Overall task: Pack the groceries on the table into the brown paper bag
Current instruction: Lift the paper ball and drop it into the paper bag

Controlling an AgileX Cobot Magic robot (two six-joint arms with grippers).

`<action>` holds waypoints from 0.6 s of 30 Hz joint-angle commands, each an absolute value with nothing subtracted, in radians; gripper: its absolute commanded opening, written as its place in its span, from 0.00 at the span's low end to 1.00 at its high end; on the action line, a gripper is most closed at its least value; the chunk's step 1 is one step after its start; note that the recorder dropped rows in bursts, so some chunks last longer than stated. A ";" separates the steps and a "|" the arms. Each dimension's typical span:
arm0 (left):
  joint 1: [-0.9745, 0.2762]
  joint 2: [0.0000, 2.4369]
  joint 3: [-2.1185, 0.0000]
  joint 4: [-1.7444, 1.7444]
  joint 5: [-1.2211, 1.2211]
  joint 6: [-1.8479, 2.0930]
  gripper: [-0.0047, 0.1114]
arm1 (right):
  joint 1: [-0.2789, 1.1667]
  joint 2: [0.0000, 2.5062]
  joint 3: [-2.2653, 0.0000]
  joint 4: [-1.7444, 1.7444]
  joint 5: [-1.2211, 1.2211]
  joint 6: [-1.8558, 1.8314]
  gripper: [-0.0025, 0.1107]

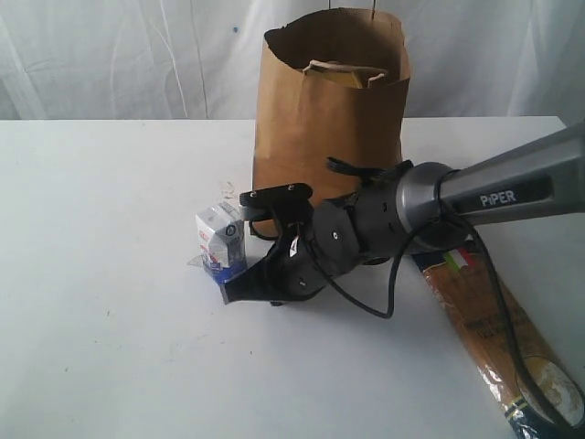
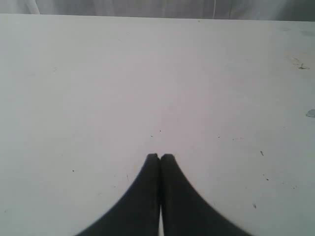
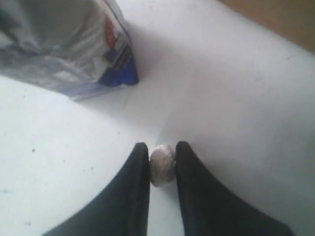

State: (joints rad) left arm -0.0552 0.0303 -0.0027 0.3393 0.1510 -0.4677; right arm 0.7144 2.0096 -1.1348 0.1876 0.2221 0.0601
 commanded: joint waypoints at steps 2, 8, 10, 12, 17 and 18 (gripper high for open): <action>-0.061 0.024 0.000 0.346 0.148 -0.468 0.04 | 0.775 1.908 -1.128 0.189 0.451 0.000 0.02; -0.061 0.024 0.000 0.346 0.148 -0.468 0.04 | 0.897 1.665 -1.128 0.210 0.528 -0.054 0.02; -0.061 0.024 0.000 0.346 0.148 -0.468 0.04 | 0.936 1.580 -1.128 0.217 0.526 -0.079 0.02; -0.061 0.024 0.000 0.346 0.148 -0.468 0.04 | 0.962 1.492 -1.128 0.210 0.501 -0.101 0.02; -0.061 0.024 0.000 0.346 0.148 -0.468 0.04 | 0.937 1.283 -1.128 0.096 0.356 -0.101 0.02; -0.061 0.024 0.000 0.346 0.148 -0.468 0.04 | 0.914 1.252 -1.128 0.060 0.313 -0.068 0.02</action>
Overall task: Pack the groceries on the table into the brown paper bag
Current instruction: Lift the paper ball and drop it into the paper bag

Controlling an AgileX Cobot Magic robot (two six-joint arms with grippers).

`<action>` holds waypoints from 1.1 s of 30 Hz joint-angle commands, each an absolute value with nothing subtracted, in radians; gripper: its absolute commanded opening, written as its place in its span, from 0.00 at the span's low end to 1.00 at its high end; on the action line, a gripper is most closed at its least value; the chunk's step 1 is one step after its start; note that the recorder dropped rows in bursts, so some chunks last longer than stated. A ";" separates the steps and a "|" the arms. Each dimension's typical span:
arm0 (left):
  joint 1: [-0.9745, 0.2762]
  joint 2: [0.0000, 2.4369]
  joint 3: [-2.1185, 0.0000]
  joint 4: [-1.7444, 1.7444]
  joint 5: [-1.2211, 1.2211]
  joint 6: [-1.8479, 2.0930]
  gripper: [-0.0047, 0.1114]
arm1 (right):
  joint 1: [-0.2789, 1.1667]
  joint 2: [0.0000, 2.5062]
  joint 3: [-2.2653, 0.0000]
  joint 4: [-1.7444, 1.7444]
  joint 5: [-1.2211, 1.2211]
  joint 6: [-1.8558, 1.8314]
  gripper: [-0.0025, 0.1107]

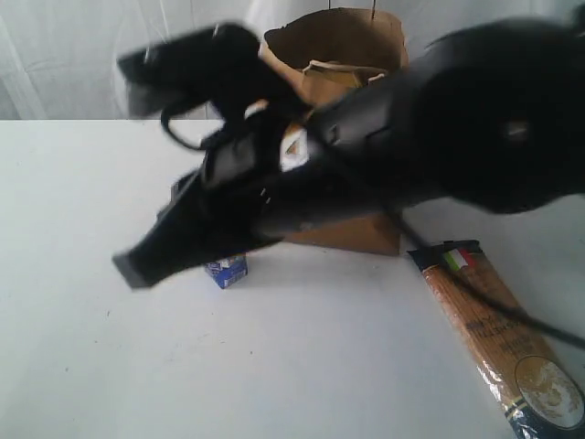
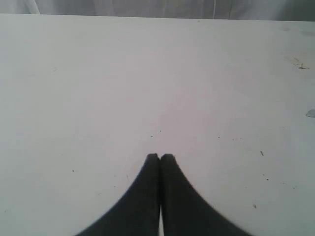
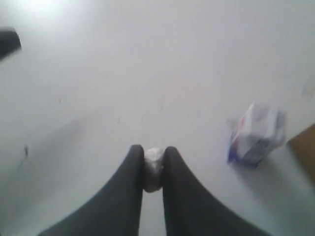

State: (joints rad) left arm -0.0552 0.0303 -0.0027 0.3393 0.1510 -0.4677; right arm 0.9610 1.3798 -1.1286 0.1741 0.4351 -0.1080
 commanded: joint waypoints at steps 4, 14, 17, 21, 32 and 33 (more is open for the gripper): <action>-0.061 0.024 0.000 0.346 0.148 -0.468 0.04 | 0.765 1.191 -1.128 -0.015 0.112 0.065 0.02; -0.061 0.024 0.000 0.346 0.148 -0.468 0.04 | 0.386 1.410 -1.317 0.008 0.251 0.175 0.02; -0.061 0.024 0.000 0.346 0.148 -0.468 0.04 | 0.379 1.476 -1.388 0.008 0.343 0.065 0.02; -0.061 0.024 0.000 0.346 0.148 -0.468 0.04 | 0.379 1.543 -1.434 0.010 0.374 0.018 0.10; -0.061 0.024 0.000 0.346 0.148 -0.468 0.04 | 0.379 1.576 -1.446 0.026 0.453 0.022 0.27; -0.061 0.024 0.000 0.346 0.148 -0.468 0.04 | 0.379 1.576 -1.446 0.026 0.462 0.022 0.27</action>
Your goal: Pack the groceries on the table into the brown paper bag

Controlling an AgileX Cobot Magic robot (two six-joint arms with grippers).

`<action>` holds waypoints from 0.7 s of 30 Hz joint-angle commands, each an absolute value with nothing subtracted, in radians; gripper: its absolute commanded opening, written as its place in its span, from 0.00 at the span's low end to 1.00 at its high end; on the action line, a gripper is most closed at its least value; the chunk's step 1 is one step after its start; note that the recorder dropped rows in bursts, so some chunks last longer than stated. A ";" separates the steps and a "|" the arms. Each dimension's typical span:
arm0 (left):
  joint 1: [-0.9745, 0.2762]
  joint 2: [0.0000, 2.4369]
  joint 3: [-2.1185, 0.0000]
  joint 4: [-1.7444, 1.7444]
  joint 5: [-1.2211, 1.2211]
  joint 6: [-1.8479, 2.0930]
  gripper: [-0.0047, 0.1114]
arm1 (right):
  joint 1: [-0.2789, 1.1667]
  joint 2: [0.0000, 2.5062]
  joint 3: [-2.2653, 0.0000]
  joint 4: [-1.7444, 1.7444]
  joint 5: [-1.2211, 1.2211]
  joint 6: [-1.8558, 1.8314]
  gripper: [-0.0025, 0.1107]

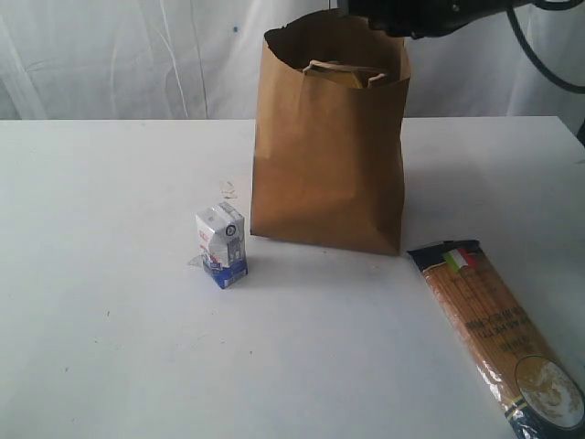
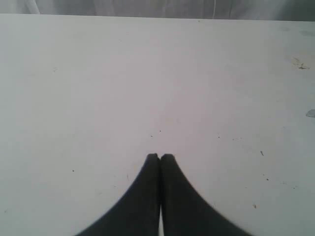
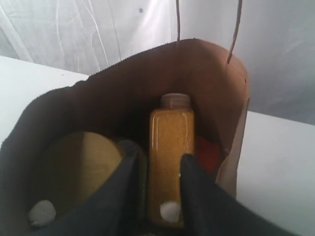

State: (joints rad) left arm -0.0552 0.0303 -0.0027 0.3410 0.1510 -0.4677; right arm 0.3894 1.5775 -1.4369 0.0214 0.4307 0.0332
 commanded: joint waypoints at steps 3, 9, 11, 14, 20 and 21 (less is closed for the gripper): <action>-0.061 0.024 0.000 0.346 0.148 -0.468 0.04 | 0.379 1.563 -1.446 0.026 0.473 0.022 0.27; -0.061 0.024 0.000 0.346 0.148 -0.468 0.04 | 0.379 1.469 -1.446 0.022 0.469 0.022 0.21; -0.061 0.024 0.000 0.346 0.148 -0.468 0.04 | 0.375 1.425 -1.446 -0.027 0.505 0.022 0.11; -0.061 0.024 0.000 0.346 0.148 -0.468 0.04 | 0.328 1.365 -1.439 -0.179 0.595 0.059 0.02; -0.061 0.024 0.000 0.346 0.148 -0.468 0.04 | 0.137 1.274 -1.359 -0.322 0.795 0.113 0.02; -0.061 0.024 0.000 0.346 0.148 -0.468 0.04 | 0.119 1.254 -1.326 -0.312 0.799 0.113 0.02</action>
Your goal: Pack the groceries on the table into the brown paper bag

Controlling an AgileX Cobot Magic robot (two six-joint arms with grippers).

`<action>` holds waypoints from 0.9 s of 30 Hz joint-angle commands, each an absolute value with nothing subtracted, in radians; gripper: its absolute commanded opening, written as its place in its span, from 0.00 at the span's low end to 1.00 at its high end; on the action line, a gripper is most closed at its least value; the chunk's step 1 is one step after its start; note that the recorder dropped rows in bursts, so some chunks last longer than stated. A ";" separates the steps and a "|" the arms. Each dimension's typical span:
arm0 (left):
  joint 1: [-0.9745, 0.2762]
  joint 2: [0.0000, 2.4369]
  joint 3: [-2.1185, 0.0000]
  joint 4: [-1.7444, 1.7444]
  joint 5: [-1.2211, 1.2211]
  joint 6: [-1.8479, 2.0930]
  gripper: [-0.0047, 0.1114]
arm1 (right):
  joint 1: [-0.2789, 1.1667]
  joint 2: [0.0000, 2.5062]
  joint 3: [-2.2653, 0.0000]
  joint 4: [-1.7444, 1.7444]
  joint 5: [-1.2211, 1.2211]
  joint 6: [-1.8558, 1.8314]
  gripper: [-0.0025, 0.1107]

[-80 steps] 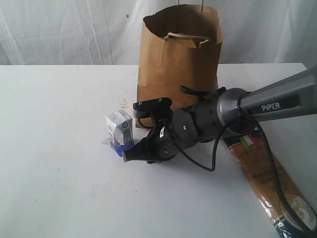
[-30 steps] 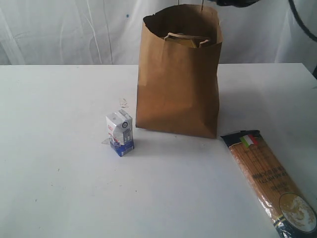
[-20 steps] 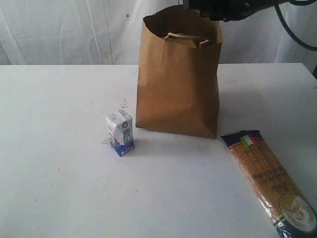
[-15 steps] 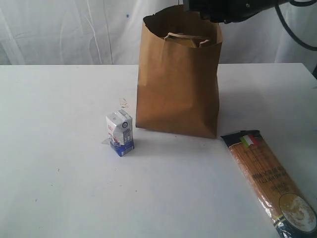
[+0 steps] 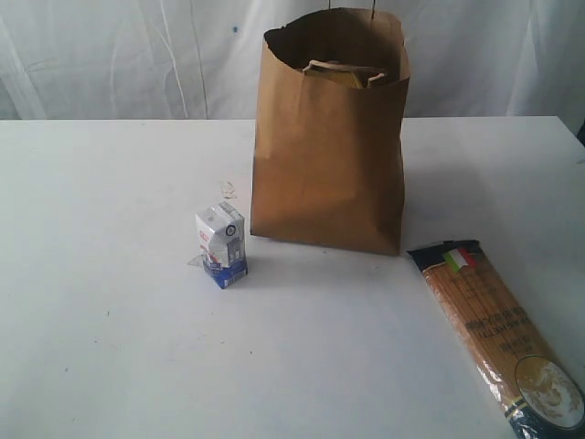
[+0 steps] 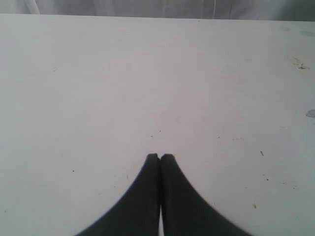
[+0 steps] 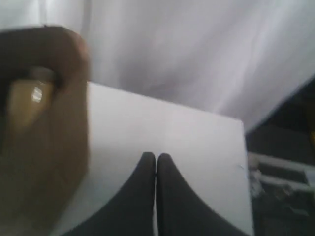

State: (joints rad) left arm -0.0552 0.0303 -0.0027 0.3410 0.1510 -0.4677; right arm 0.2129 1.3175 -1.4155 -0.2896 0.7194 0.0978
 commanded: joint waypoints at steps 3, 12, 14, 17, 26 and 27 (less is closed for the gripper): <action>-0.061 0.024 0.000 0.346 0.148 -0.468 0.04 | 0.098 1.150 -1.161 -0.265 0.723 0.124 0.02; -0.061 0.024 0.000 0.346 0.148 -0.468 0.04 | 0.098 0.582 -0.505 -0.211 -0.058 0.269 0.02; -0.061 0.024 0.000 0.346 0.148 -0.468 0.04 | 0.098 0.480 -0.434 -0.212 -0.068 0.199 0.02; -0.061 0.024 0.000 0.346 0.148 -0.468 0.04 | 0.098 0.369 -0.359 -0.212 -0.051 0.183 0.02; -0.061 0.024 0.000 0.346 0.148 -0.468 0.04 | 0.098 0.149 -0.320 -0.207 0.223 0.215 0.02; -0.061 0.024 0.000 0.346 0.148 -0.468 0.04 | 0.098 0.121 -0.307 -0.207 0.209 0.231 0.02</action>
State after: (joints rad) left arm -0.0552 0.0303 -0.0027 0.3410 0.1510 -0.4677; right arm 0.1032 0.1817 -0.3305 -0.2093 0.1587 0.2115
